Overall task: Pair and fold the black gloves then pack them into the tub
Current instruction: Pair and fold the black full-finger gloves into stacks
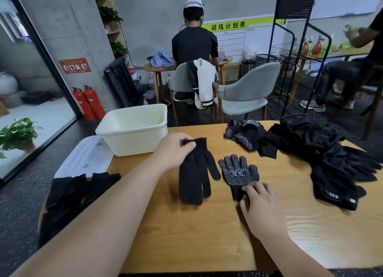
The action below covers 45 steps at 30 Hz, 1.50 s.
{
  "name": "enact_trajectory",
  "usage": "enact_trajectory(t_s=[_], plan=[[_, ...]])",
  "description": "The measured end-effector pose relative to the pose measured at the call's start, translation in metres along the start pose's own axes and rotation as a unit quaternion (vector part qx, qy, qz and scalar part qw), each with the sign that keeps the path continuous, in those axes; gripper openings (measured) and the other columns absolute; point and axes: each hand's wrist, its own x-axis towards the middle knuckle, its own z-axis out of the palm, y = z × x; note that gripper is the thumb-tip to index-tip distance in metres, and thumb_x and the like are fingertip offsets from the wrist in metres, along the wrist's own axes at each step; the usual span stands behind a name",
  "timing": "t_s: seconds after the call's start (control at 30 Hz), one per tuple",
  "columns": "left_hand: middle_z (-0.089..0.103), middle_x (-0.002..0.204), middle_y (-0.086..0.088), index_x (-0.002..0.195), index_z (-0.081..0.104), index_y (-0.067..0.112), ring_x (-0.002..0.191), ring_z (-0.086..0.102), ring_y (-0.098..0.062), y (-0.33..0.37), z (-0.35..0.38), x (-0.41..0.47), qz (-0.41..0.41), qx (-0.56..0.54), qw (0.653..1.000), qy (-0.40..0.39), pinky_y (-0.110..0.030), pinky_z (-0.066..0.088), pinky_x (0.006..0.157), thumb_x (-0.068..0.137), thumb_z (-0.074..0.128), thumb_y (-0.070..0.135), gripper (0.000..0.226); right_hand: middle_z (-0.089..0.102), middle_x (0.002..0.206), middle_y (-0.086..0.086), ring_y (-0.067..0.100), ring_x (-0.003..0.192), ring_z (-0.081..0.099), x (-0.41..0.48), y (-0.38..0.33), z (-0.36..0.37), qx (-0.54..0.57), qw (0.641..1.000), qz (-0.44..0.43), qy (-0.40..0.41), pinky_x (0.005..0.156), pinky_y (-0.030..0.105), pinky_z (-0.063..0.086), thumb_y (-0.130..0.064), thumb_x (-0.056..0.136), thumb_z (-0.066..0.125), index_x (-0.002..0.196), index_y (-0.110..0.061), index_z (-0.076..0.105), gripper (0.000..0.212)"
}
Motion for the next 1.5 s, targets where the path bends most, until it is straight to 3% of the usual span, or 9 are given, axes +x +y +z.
enact_trajectory(t_s=[0.2, 0.3, 0.47, 0.57, 0.7, 0.93, 1.17, 1.37, 1.5], plan=[[0.070, 0.100, 0.017, 0.116, 0.073, 0.031, 0.089, 0.062, -0.005, 0.021, -0.014, 0.015, 0.062, 0.042, 0.978, 0.194, -0.025, 0.046, 0.075, 0.104, 0.062, 0.031, 0.016, 0.064, 0.116, -0.007, 0.023, 0.114, 0.052, -0.001, 0.001, 0.002, 0.013, 1.000, -0.001, 0.019, 0.084, 0.043, 0.050, -0.026, 0.086, 0.074, 0.108, -0.023, 0.075, 0.022], [0.067, 0.115, 0.015, 0.122, 0.070, 0.029, 0.100, 0.061, -0.009, 0.006, 0.009, -0.004, 0.115, 0.130, 0.974, 0.143, -0.031, 0.049, 0.085, 0.105, 0.060, 0.031, 0.020, 0.064, 0.117, -0.008, 0.023, 0.112, 0.053, -0.001, 0.002, 0.002, 0.016, 1.000, -0.004, 0.018, 0.083, 0.043, 0.050, -0.026, 0.086, 0.074, 0.109, -0.023, 0.076, 0.023], [0.057, 0.136, 0.012, 0.135, 0.063, 0.031, 0.120, 0.059, -0.015, -0.062, 0.081, -0.056, 0.062, 0.258, 0.962, -0.059, -0.034, 0.047, 0.102, 0.106, 0.053, 0.046, 0.034, 0.064, 0.127, -0.009, 0.023, 0.124, 0.053, 0.000, 0.003, 0.008, 0.013, 0.999, -0.032, -0.006, 0.094, 0.044, 0.050, -0.037, 0.093, 0.059, 0.120, -0.026, 0.074, 0.033], [0.049, 0.139, 0.013, 0.144, 0.058, 0.031, 0.129, 0.047, -0.013, -0.089, 0.111, -0.080, 0.054, 0.268, 0.962, 0.005, -0.033, 0.037, 0.116, 0.108, 0.044, 0.052, 0.044, 0.067, 0.135, -0.008, 0.024, 0.131, 0.053, 0.000, 0.003, 0.009, 0.014, 0.999, -0.050, -0.012, 0.099, 0.046, 0.050, -0.044, 0.093, 0.049, 0.126, -0.026, 0.073, 0.044], [0.053, 0.122, 0.010, 0.130, 0.067, 0.029, 0.116, 0.051, -0.015, -0.099, 0.121, -0.086, 0.074, 0.267, 0.956, 0.094, -0.038, 0.042, 0.112, 0.106, 0.038, 0.054, 0.046, 0.063, 0.146, -0.006, 0.025, 0.138, 0.050, 0.002, -0.001, 0.007, -0.021, 0.996, -0.072, -0.048, 0.106, 0.046, 0.046, -0.048, 0.099, 0.041, 0.130, -0.028, 0.072, 0.048], [0.050, 0.106, 0.009, 0.103, 0.065, 0.026, 0.104, 0.051, -0.018, -0.101, 0.123, -0.081, 0.103, 0.278, 0.948, 0.119, -0.037, 0.044, 0.103, 0.102, 0.045, 0.049, 0.031, 0.019, 0.174, -0.011, 0.020, 0.161, 0.009, 0.048, -0.020, 0.001, -0.073, 0.967, -0.143, -0.198, 0.130, 0.045, 0.014, -0.057, 0.098, 0.006, 0.163, -0.033, 0.030, 0.073], [0.050, 0.099, 0.005, 0.094, 0.063, 0.022, 0.099, 0.051, -0.023, -0.102, 0.123, -0.082, 0.061, 0.277, 0.944, 0.168, -0.041, 0.044, 0.100, 0.097, 0.051, 0.048, 0.028, -0.002, 0.176, -0.011, 0.020, 0.162, -0.006, 0.116, -0.033, 0.010, -0.041, 0.962, -0.136, -0.234, 0.129, 0.046, 0.007, -0.054, 0.110, 0.024, 0.166, -0.039, 0.017, 0.058], [0.048, 0.102, 0.007, 0.096, 0.060, 0.024, 0.102, 0.049, -0.021, -0.104, 0.125, -0.079, 0.062, 0.280, 0.946, 0.153, -0.038, 0.044, 0.101, 0.098, 0.050, 0.049, 0.027, 0.008, 0.176, 0.006, 0.031, 0.162, -0.001, 0.155, 0.007, 0.009, -0.112, 0.972, 0.022, -0.207, 0.129, 0.051, 0.008, -0.058, 0.108, 0.022, 0.162, -0.024, 0.030, 0.064], [0.049, 0.104, 0.007, 0.098, 0.060, 0.025, 0.104, 0.049, -0.020, -0.103, 0.125, -0.079, 0.058, 0.284, 0.946, 0.146, -0.039, 0.045, 0.100, 0.098, 0.049, 0.049, 0.027, 0.033, 0.168, 0.004, 0.028, 0.160, 0.014, 0.151, 0.018, 0.018, -0.148, 0.970, 0.011, -0.191, 0.129, 0.048, 0.013, -0.057, 0.109, 0.023, 0.160, -0.013, 0.035, 0.069]])
